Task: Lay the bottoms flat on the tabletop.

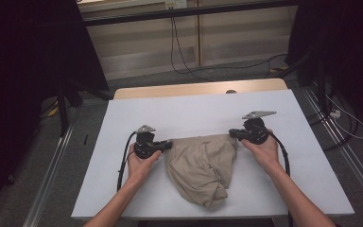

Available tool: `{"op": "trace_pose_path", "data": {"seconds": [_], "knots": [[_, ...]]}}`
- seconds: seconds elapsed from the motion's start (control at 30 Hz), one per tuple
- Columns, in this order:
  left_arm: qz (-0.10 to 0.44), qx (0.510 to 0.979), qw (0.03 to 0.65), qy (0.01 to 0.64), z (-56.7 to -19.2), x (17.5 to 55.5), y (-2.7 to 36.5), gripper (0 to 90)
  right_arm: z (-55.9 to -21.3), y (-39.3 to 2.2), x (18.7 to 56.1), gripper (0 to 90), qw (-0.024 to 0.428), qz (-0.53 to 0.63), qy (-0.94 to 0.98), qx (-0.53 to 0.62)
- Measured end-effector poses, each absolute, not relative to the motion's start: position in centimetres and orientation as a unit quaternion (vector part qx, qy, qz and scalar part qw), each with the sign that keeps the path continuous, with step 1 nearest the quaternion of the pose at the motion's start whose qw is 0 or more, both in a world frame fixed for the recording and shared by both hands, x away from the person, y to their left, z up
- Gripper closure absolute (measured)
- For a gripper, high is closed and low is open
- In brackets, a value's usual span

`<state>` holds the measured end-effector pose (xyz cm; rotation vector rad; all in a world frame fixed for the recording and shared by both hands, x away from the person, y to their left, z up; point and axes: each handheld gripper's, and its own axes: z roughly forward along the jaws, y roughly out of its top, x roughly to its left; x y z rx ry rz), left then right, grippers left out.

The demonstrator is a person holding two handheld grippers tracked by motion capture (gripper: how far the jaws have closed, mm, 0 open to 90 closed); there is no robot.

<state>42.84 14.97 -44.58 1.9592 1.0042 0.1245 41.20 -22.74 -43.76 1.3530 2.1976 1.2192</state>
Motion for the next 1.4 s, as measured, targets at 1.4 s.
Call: {"op": "trace_pose_path", "data": {"seconds": [1.4], "knots": [[0.079, 0.803, 0.412, 0.423, -46.4, 47.7, 11.4, 58.6, -46.2, -26.1, 43.0, 67.5, 0.128, 0.381, 0.754, 0.520]]}}
